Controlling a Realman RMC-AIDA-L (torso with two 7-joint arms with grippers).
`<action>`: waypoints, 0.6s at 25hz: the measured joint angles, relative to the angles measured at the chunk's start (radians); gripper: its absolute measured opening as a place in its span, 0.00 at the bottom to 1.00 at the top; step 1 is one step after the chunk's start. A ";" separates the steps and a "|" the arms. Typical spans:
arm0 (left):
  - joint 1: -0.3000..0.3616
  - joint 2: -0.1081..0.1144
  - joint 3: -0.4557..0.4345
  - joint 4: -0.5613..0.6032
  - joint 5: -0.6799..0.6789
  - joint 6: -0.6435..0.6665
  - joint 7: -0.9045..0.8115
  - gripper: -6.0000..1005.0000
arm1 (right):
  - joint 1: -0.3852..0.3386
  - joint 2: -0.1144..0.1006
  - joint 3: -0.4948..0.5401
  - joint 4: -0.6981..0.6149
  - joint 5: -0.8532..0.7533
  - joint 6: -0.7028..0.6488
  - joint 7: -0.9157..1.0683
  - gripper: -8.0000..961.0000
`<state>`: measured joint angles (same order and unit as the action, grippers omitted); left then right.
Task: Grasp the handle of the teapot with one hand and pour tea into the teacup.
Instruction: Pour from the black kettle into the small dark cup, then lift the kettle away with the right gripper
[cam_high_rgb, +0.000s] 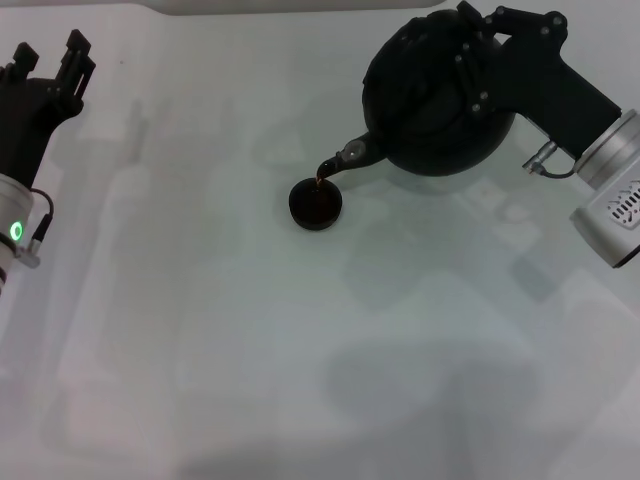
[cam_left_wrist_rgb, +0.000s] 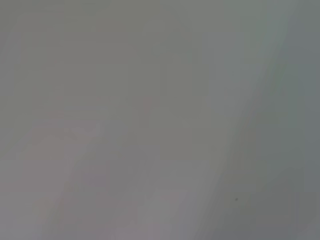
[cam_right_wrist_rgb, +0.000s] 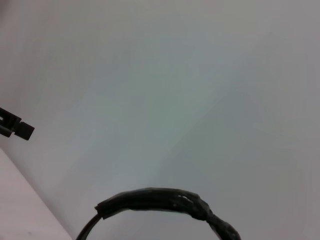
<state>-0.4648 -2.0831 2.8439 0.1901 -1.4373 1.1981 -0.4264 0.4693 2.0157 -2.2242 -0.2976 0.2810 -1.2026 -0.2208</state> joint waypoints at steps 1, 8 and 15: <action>0.001 0.000 0.000 0.000 0.000 0.000 0.000 0.71 | 0.000 0.000 0.000 0.000 0.000 -0.001 -0.004 0.14; 0.002 0.000 0.000 0.001 0.000 0.000 0.000 0.71 | 0.000 0.000 -0.006 0.000 0.000 -0.001 -0.026 0.13; 0.001 0.000 0.000 0.002 0.000 0.000 0.000 0.71 | 0.000 0.000 -0.008 0.000 0.002 0.004 -0.035 0.13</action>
<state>-0.4641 -2.0831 2.8440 0.1918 -1.4373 1.1981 -0.4264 0.4693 2.0156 -2.2320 -0.2976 0.2827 -1.1989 -0.2562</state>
